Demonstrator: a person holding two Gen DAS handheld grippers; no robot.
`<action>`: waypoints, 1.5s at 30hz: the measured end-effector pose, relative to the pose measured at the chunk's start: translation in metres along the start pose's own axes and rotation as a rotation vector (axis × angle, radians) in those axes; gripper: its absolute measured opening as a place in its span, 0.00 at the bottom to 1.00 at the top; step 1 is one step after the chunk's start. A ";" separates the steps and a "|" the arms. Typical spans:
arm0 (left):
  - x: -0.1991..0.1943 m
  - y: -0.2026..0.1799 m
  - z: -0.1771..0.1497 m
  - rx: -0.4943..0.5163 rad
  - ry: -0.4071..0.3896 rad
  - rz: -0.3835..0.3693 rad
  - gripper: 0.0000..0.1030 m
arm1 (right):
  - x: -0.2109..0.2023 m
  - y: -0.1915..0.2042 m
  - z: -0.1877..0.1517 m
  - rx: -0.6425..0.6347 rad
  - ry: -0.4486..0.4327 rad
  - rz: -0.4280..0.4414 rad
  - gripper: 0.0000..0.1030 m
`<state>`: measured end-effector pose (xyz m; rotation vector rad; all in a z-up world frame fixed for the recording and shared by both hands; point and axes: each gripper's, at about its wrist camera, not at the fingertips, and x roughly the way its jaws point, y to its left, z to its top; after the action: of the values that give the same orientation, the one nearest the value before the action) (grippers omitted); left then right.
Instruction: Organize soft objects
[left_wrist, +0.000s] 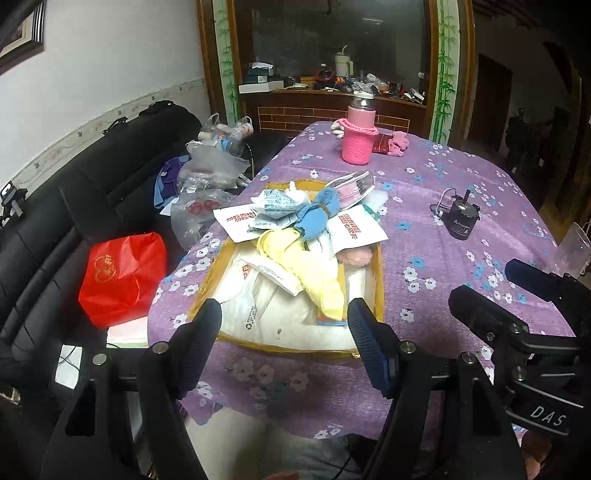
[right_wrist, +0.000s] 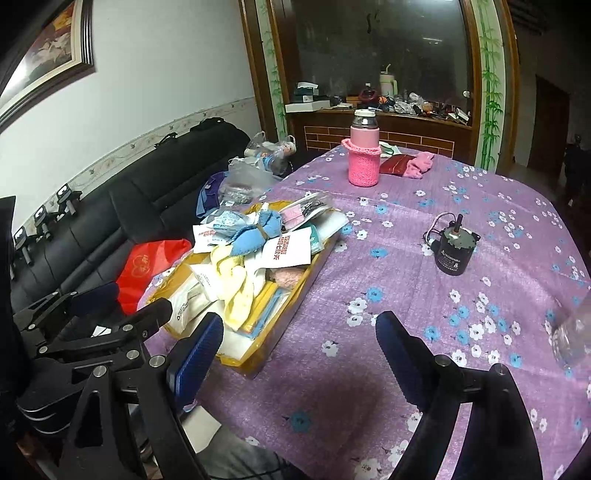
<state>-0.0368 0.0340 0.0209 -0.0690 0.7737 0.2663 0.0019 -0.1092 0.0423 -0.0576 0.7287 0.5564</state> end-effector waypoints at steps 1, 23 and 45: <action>0.000 -0.001 0.000 0.001 0.000 0.004 0.68 | 0.000 -0.002 0.000 0.002 0.000 0.004 0.83; 0.035 -0.013 0.006 0.031 0.046 0.038 0.68 | 0.044 -0.033 0.009 0.058 0.055 -0.018 0.83; 0.070 -0.007 0.013 0.016 0.104 0.035 0.68 | 0.086 -0.039 0.017 0.053 0.098 0.001 0.83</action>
<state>0.0215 0.0443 -0.0186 -0.0543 0.8809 0.2910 0.0848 -0.0989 -0.0062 -0.0351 0.8392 0.5378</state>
